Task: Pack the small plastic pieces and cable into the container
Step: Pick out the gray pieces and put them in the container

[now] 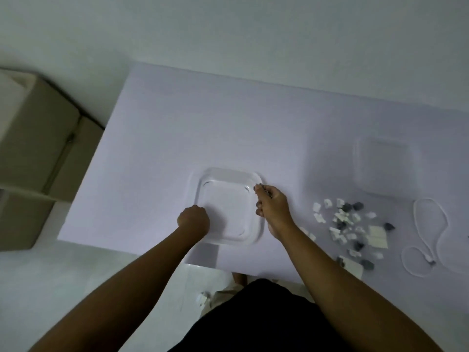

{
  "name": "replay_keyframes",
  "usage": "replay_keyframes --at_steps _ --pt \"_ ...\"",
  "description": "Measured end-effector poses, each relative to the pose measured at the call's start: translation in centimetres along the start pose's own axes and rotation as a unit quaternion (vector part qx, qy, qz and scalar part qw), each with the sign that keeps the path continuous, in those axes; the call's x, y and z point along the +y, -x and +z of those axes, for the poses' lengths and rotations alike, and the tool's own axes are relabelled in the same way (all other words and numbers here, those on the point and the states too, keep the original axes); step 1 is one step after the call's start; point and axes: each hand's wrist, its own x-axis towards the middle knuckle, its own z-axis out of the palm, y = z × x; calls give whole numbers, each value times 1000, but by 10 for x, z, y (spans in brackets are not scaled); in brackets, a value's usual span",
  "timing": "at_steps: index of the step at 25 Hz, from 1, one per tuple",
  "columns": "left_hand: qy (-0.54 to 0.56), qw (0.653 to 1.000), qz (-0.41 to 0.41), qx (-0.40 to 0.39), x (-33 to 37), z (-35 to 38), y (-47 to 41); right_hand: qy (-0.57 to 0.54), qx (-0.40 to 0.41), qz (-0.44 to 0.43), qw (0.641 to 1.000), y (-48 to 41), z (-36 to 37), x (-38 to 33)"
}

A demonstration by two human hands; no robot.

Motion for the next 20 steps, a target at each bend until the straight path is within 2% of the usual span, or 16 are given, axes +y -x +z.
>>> replay_keyframes --at_steps 4,9,12,14,16,18,20 --pt "-36 999 8 1 3 7 -7 5 -93 52 994 0 36 11" --pt "-12 1000 17 11 1 7 -7 72 -103 112 986 -7 47 34" --pt "6 998 17 58 -9 -8 2 104 -111 124 981 -8 51 37" --pt "73 989 -3 129 -24 -17 6 127 -123 134 975 -9 57 39" --pt "195 954 -19 226 -38 -17 4 155 -135 149 967 -8 65 41" --pt "359 904 -12 231 -46 -4 -4 171 -147 160 961 -6 78 45" --pt "463 868 -5 181 -46 12 -14 180 -164 163 956 -1 91 46"
